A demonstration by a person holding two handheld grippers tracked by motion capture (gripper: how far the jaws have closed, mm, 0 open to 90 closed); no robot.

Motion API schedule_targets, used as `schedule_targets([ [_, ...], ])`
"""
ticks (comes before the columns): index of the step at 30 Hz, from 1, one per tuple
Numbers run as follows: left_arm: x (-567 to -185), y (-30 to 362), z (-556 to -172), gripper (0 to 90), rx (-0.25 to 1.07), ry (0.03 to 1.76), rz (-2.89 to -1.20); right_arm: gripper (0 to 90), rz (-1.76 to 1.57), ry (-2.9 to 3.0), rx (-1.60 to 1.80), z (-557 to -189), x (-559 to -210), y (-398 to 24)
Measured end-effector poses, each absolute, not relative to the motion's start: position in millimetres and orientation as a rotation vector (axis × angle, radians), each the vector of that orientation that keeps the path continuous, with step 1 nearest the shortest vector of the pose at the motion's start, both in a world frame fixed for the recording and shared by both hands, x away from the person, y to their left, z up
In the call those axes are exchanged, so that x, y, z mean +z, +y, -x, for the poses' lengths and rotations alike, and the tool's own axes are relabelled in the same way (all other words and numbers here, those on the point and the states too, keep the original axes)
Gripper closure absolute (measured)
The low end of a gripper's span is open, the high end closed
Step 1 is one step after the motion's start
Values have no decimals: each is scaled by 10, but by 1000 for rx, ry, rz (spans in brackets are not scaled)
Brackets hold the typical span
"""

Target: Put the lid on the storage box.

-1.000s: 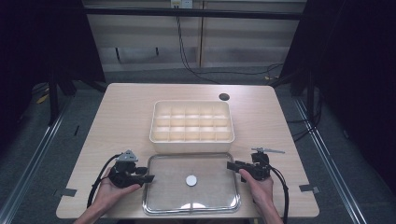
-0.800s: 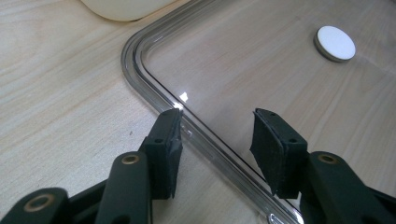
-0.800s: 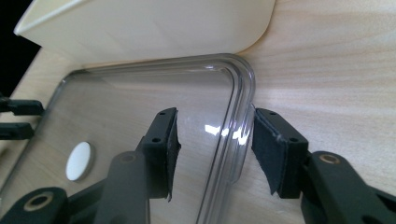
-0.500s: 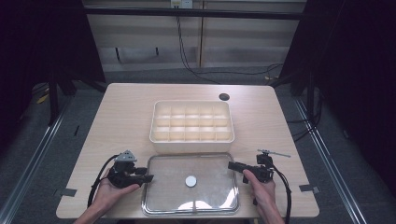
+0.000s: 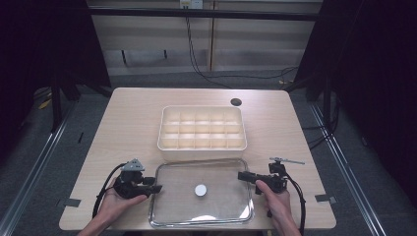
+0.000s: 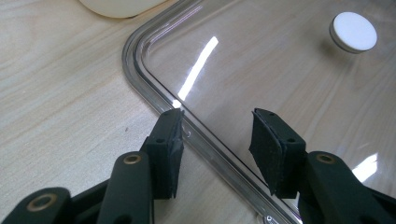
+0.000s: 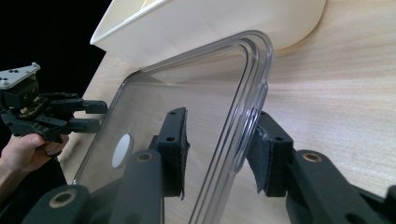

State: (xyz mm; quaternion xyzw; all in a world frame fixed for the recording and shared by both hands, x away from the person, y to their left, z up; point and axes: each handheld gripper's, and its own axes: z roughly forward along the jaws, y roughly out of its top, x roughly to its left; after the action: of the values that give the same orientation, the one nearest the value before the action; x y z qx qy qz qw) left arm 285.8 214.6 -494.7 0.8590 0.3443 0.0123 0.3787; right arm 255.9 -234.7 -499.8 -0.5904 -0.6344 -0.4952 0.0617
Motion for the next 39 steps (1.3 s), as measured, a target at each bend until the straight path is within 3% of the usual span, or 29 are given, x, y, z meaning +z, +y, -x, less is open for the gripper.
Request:
schedule_targets([
  [14, -4952, 2168, -2889, 540, 37, 903, -2181, 695, 1728, -1891, -1556, -2606, -4988, -2336],
  [20, -4953, 2172, -2895, 492, 41, 911, -2175, 716, 1704, -1895, -1616, -2575, -4930, -2332],
  [31, -4961, 2203, -2927, 324, -4, 958, -2130, 740, 1684, -1890, -1676, -2547, -4885, -2344],
  [39, -4982, 2156, -2954, 297, -49, 960, -2091, 743, 1665, -1900, -1689, -2538, -4864, -2351],
])
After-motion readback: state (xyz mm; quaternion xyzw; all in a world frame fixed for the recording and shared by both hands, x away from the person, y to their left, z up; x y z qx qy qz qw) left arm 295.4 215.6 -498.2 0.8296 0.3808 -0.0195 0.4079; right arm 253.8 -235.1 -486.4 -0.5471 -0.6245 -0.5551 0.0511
